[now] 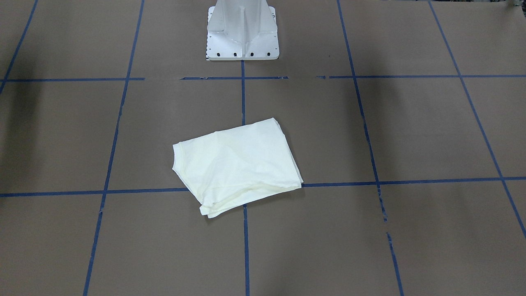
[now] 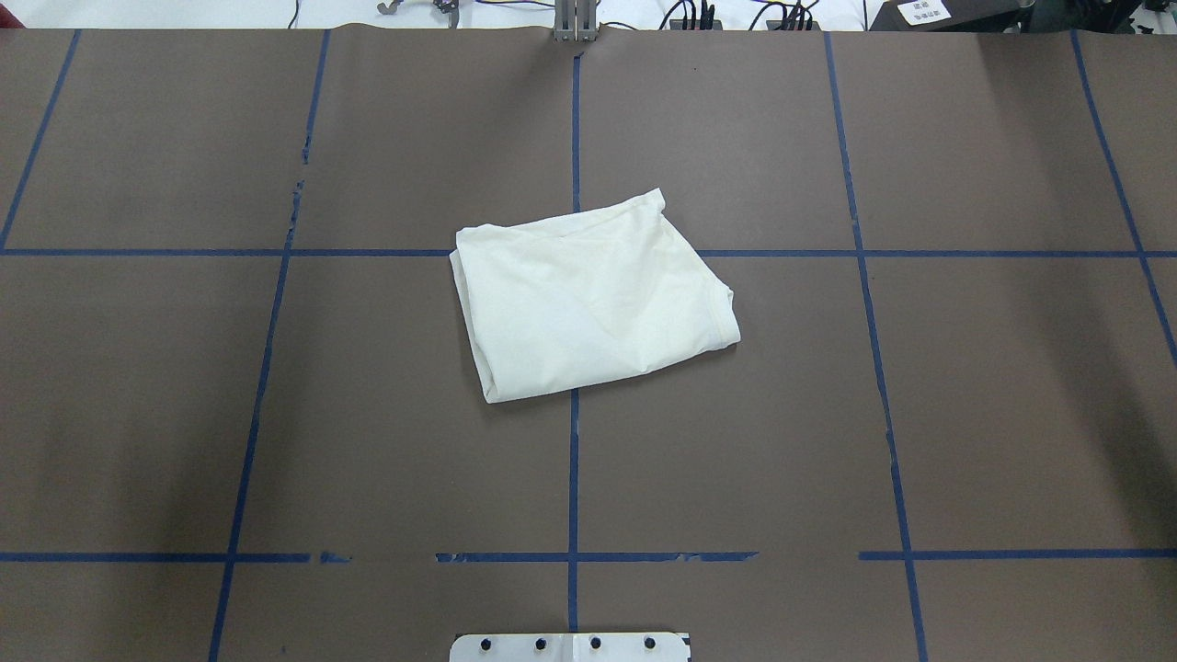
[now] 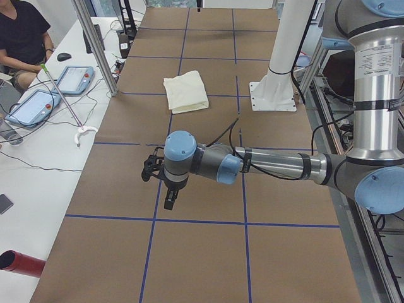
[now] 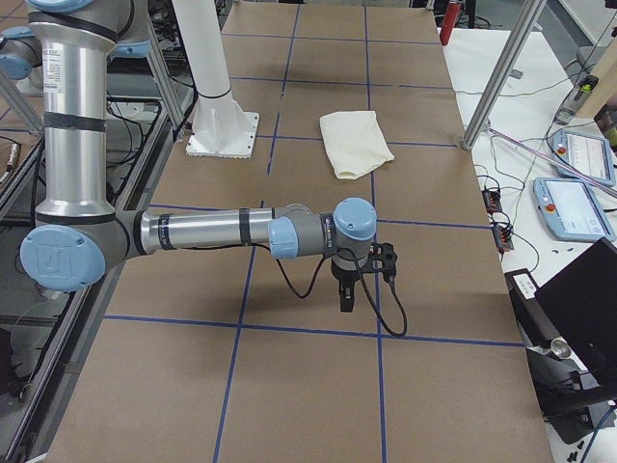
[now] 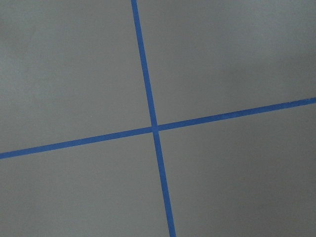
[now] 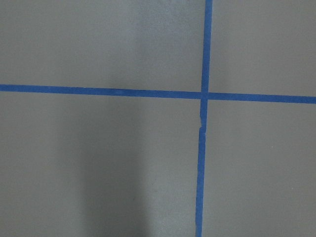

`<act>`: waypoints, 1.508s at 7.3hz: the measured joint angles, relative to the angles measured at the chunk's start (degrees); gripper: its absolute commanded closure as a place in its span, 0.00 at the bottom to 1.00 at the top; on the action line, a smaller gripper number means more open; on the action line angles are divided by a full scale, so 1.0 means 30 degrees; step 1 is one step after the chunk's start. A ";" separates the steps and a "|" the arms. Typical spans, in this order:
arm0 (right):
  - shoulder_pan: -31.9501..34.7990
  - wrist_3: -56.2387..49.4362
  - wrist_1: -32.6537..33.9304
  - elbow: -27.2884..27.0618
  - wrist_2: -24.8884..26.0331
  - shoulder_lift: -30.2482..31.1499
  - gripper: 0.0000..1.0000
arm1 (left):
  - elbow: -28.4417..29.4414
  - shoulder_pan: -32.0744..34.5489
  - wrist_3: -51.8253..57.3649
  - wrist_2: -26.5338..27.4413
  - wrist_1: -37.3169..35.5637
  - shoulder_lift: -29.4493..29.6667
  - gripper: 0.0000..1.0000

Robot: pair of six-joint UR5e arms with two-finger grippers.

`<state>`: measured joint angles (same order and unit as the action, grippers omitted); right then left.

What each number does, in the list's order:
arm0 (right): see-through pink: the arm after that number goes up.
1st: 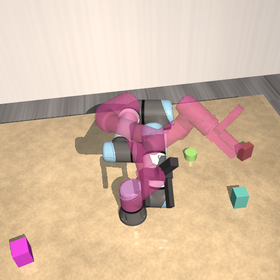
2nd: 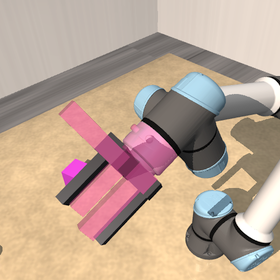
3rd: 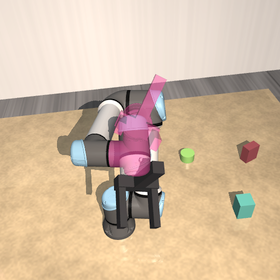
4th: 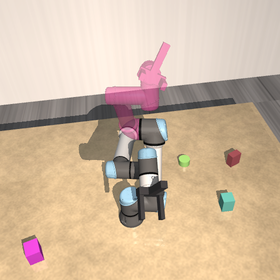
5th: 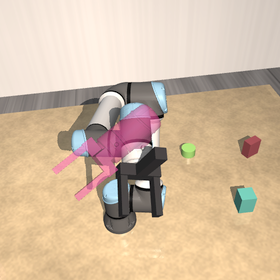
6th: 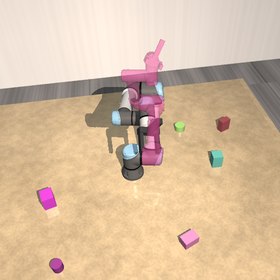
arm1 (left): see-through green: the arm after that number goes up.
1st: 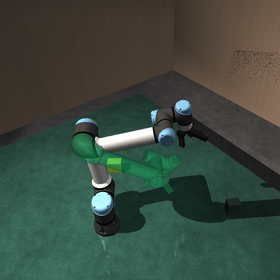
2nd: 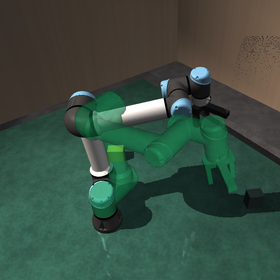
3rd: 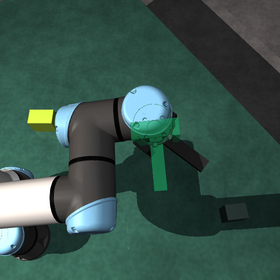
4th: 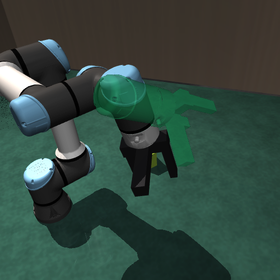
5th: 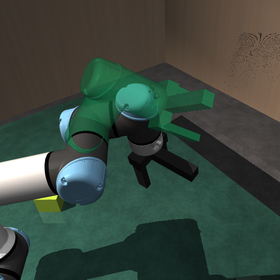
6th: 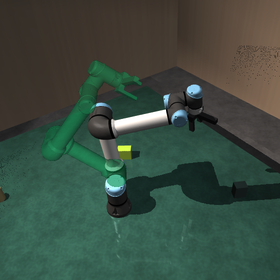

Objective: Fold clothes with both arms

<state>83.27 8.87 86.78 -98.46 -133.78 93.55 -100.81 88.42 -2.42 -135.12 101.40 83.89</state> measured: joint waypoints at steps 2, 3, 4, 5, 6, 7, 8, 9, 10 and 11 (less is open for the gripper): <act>0.0008 0.0013 -0.0010 -0.0073 -0.0095 -0.0008 0.00 | -0.0573 -0.0116 0.0096 0.0071 -0.0589 -0.0420 0.00; 0.0044 0.0045 -0.0006 -0.0203 -0.0074 0.0011 0.00 | -0.1204 -0.0200 0.0133 0.0156 -0.1727 -0.0426 0.00; 0.0058 0.0050 0.0007 -0.0043 0.0003 0.0074 0.00 | -0.1550 -0.0255 0.0175 0.0259 -0.2640 -0.0451 0.00; 0.0067 0.0033 0.0013 0.0184 0.0006 0.0166 0.00 | -0.1573 -0.0286 0.0209 0.0290 -0.3019 -0.0487 0.00; 0.0072 0.0035 0.0017 0.0376 -0.0032 0.0204 0.00 | -0.1371 -0.0314 0.0207 0.0286 -0.2961 -0.0577 0.00; 0.0072 0.0054 0.0013 0.0448 -0.0077 0.0207 0.00 | -0.1113 -0.0333 0.0154 0.0272 -0.2693 -0.0706 0.00; 0.0073 0.0074 0.0000 0.0437 -0.0114 0.0204 0.00 | -0.0870 -0.0343 0.0122 0.0276 -0.2556 -0.0676 0.00; 0.0074 0.0083 -0.0007 0.0376 -0.0139 0.0190 0.00 | -0.0729 -0.0358 0.0136 0.0272 -0.2504 -0.0504 0.00; 0.0075 0.0094 -0.0016 0.0276 -0.0157 0.0152 0.00 | -0.0619 -0.0364 0.0168 0.0229 -0.2399 -0.0394 0.00; 0.0074 0.0096 -0.0030 0.0220 -0.0156 0.0111 0.00 | -0.0561 -0.0364 0.0183 0.0202 -0.2302 -0.0362 0.00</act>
<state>83.50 9.16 86.69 -97.80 -134.25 93.88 -102.49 87.32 -1.87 -134.51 94.49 82.81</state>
